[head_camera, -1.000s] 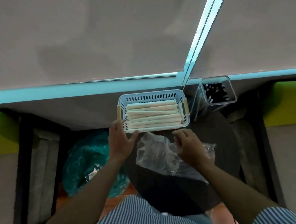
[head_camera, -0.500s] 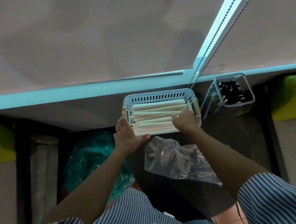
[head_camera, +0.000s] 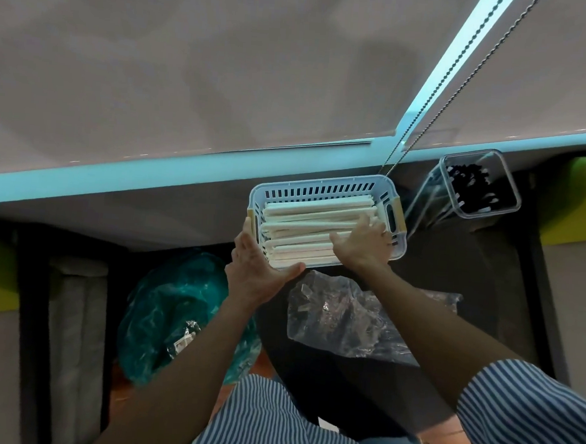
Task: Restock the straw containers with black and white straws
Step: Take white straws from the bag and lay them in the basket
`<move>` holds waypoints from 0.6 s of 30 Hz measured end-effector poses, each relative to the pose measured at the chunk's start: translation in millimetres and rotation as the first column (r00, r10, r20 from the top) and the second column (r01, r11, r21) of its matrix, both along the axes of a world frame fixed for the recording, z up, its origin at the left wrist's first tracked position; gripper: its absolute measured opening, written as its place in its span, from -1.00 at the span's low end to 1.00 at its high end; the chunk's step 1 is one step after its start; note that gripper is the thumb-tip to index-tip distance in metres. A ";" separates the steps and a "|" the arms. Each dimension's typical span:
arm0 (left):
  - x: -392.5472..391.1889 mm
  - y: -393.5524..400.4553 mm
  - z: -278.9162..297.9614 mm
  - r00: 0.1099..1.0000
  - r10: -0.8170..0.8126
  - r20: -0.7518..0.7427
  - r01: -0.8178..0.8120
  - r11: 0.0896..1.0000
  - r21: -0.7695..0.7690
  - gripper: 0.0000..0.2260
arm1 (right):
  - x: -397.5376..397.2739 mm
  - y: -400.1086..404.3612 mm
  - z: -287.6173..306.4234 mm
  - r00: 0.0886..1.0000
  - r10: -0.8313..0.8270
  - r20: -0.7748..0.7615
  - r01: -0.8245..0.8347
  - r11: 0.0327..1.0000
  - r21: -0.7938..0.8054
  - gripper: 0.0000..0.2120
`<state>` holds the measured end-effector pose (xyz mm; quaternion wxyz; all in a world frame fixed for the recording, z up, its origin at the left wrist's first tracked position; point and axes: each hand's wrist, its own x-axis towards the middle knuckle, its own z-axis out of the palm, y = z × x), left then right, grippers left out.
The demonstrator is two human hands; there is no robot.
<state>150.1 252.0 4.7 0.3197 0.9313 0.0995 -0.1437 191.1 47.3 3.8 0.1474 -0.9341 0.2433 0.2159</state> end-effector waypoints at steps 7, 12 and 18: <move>4.5 -6.4 4.5 0.995 -0.095 -0.035 0.099 0.988 0.119 0.31 | 11.3 -9.6 -2.0 0.993 -0.108 -0.047 0.112 0.988 0.102 -0.13; 3.6 -5.2 4.6 0.994 -0.102 -0.031 0.106 0.984 0.141 0.26 | 19.6 -15.8 -4.8 0.987 -0.130 -0.095 0.140 0.985 0.104 -0.13; 2.9 -9.2 5.0 0.998 -0.054 -0.017 0.056 0.986 0.154 0.22 | 29.6 -17.3 -9.8 0.946 -0.324 -0.009 0.316 0.914 0.254 -0.33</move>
